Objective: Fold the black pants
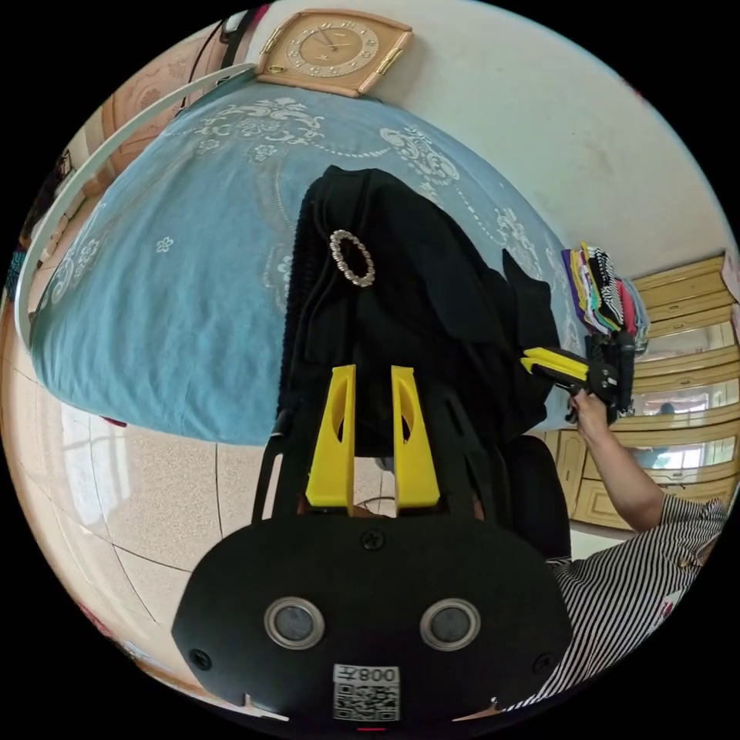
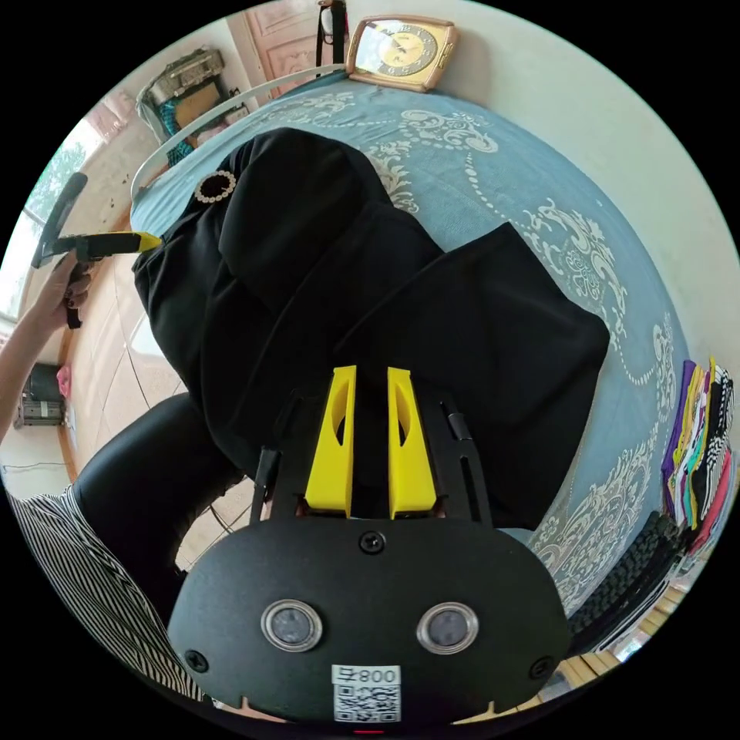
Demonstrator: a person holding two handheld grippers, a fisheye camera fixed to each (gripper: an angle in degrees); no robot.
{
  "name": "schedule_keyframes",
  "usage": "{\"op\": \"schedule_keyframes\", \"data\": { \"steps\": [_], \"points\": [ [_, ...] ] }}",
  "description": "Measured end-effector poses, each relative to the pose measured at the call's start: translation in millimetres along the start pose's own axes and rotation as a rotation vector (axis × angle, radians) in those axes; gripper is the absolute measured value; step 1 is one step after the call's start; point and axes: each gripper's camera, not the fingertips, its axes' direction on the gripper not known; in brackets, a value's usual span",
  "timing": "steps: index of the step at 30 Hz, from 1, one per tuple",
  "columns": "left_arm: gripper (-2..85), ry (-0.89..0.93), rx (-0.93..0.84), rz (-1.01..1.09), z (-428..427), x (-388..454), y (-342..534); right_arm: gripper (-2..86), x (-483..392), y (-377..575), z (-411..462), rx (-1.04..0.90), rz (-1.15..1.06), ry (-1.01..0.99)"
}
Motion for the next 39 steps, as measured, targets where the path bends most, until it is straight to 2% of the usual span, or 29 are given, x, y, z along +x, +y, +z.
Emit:
{"op": "schedule_keyframes", "data": {
  "steps": [4,9,15,17,20,24,26,28,30,31,34,39],
  "points": [
    [7.5,0.122,-0.039,0.104,26,29,-24,2.7,2,5,0,0.042,-0.041,0.011],
    [7.4,0.214,-0.077,0.196,56,67,-57,0.7,34,20,-25,0.094,0.029,-0.024],
    [7.5,0.237,-0.056,0.319,72,115,-105,0.2,155,104,-137,0.388,0.336,-0.051],
    [7.5,0.248,-0.048,0.338,75,124,-116,0.2,210,162,-177,0.491,0.5,-0.039],
    [7.5,0.263,-0.047,0.341,82,136,-130,0.1,262,245,-194,0.543,0.722,-0.012],
    [7.4,0.255,-0.087,0.334,98,148,-138,0.1,301,339,-159,0.511,0.97,-0.099],
    [7.6,0.254,-0.124,0.323,108,152,-140,0.1,319,395,-107,0.462,1.16,-0.243],
    [8.0,0.25,-0.166,0.316,121,159,-144,0.1,323,428,-70,0.399,1.279,-0.303],
    [8.6,0.209,-0.186,0.319,127,167,-149,0.1,319,453,-49,0.37,1.376,-0.284],
    [9.1,0.18,-0.183,0.313,130,171,-153,0.1,315,461,-45,0.407,1.379,-0.313],
    [10.2,0.137,-0.176,0.294,139,181,-165,0.2,296,440,-50,0.486,1.187,-0.335],
    [8.8,0.035,-0.246,0.243,170,191,-180,0.5,257,350,-40,0.35,0.819,-0.293]
  ]
}}
